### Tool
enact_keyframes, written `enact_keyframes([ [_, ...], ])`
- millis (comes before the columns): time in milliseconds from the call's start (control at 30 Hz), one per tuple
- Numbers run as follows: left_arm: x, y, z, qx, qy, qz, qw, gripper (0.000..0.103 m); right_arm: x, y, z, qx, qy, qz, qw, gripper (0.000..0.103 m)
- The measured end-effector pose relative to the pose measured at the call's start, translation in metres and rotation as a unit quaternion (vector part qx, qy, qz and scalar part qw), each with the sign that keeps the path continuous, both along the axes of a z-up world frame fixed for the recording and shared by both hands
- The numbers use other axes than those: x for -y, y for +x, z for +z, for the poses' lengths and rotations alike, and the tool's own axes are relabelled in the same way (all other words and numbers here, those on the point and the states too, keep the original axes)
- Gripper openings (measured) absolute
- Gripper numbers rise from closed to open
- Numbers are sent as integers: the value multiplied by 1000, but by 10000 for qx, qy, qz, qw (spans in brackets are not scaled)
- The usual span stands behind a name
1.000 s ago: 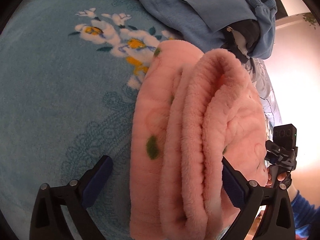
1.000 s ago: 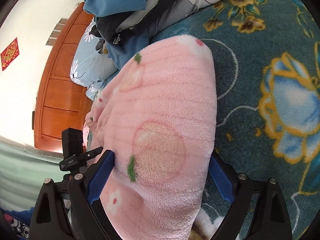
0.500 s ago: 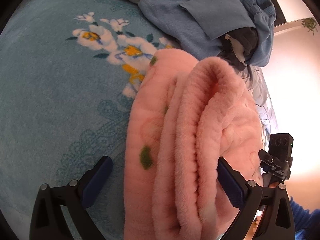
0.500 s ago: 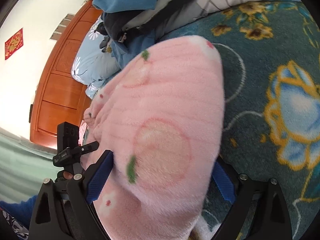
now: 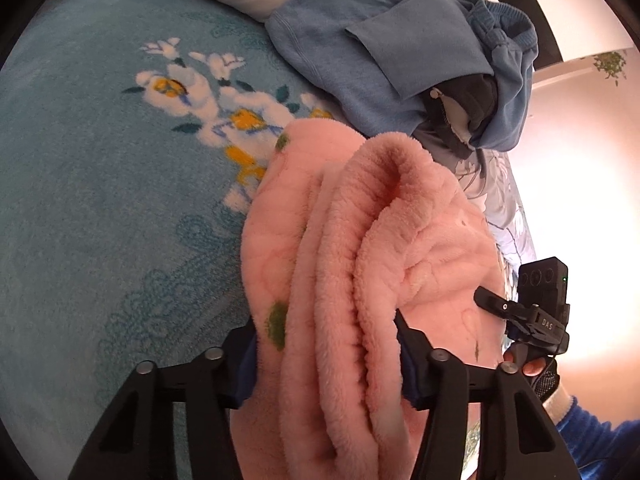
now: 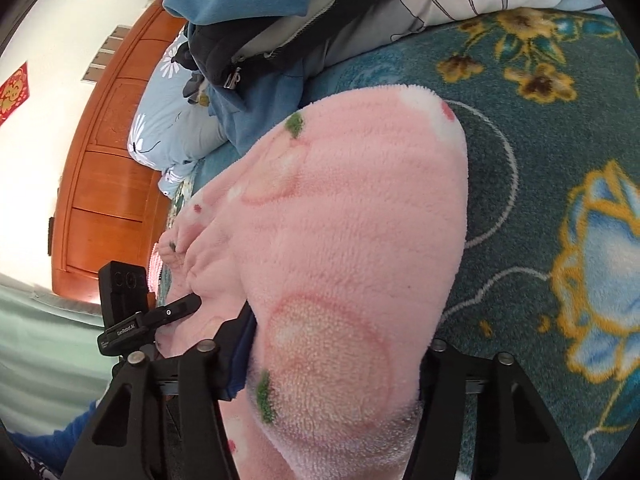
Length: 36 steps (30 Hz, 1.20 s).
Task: Fold clothes
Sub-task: 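Grasp the folded pink bundle with both grippers from its sides, then carry the pink bundle with both grippers toward the pink striped pillow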
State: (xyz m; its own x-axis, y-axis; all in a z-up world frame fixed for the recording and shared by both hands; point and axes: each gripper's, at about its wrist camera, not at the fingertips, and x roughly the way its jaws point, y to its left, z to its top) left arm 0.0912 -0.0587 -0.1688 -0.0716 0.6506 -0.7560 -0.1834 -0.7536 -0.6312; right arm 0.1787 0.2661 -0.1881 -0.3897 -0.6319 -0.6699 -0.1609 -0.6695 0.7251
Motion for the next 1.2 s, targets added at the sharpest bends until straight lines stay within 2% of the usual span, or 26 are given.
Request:
enact_keyframes([
  [200,-4,10,11,-244,-34,100,9996,46,4,-2,17,150,241,-22,9996,44],
  [400,12,-20,27,-323,28,134,9994,46,13,-7,38,47,334,33,9994,41],
  [567,44,-33,43,-435,58,467,9979,46,40,-28,54,-98,349,239,9991,41],
  [733,103,-41,57,-590,79,1155,9915,46,95,-79,75,-307,508,855,9946,41],
  [833,146,-53,55,-680,87,1859,9802,46,142,-124,88,-450,630,1395,9872,41],
  [933,197,-58,55,-724,89,2556,9640,46,202,-172,96,-619,766,2047,9739,41],
  [1100,277,-59,57,-876,-174,3576,9296,46,314,-243,96,-711,907,3057,9451,41],
  [1200,348,-47,56,-928,-285,4061,9087,46,383,-276,91,-733,986,3559,9264,41],
])
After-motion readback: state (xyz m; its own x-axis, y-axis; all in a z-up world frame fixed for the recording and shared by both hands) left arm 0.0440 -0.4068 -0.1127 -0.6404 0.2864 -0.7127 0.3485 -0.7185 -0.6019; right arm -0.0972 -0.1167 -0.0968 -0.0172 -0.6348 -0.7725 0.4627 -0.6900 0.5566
